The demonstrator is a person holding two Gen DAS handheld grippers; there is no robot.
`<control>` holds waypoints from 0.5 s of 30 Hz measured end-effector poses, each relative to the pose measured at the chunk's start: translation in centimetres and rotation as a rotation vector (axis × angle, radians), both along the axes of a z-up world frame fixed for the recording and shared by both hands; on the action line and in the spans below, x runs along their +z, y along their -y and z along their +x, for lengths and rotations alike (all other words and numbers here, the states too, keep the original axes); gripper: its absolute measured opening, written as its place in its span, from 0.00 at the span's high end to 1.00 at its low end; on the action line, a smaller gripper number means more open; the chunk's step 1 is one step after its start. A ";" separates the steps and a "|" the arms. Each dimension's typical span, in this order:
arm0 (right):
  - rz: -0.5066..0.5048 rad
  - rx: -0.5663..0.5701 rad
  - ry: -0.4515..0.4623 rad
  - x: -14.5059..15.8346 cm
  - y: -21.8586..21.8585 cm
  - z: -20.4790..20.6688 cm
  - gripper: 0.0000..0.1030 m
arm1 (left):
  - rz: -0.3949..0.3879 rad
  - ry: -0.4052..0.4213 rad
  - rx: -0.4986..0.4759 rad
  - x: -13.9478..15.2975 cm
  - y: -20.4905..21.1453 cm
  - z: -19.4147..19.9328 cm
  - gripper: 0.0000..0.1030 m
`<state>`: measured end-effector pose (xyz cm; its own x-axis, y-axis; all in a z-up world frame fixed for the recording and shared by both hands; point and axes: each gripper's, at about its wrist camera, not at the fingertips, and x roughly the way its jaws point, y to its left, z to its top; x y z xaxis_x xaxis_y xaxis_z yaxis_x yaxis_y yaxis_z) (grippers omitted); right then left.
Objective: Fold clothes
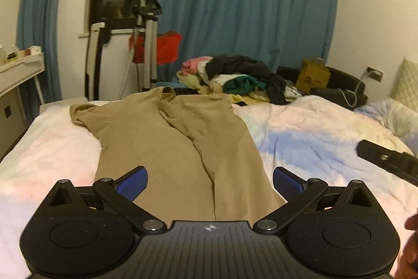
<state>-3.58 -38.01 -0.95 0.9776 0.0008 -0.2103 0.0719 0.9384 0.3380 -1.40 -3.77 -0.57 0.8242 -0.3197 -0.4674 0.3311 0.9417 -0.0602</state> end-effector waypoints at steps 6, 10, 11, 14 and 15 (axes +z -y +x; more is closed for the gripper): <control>-0.079 0.078 -0.066 0.0 -2.4 1.8 0.18 | -0.048 0.007 0.024 1.2 -2.2 0.0 0.00; -0.152 0.163 -0.153 0.8 -4.4 6.2 0.18 | -0.120 -0.010 0.078 1.5 -4.7 -0.2 0.00; -0.193 0.182 -0.167 1.0 -5.5 7.7 0.18 | -0.136 -0.010 0.097 1.5 -5.4 -0.2 0.00; -0.283 0.236 -0.197 1.4 -9.2 12.6 0.19 | -0.173 -0.012 0.111 1.7 -7.2 0.4 0.00; -0.304 0.254 -0.209 1.4 -10.5 14.3 0.20 | -0.187 -0.021 0.110 1.6 -8.0 0.8 0.00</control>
<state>10.73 -27.49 0.47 0.8910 0.1429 -0.4309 -0.1359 0.9896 0.0472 -0.57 4.21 0.98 0.8499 -0.3110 -0.4253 0.2235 0.9438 -0.2434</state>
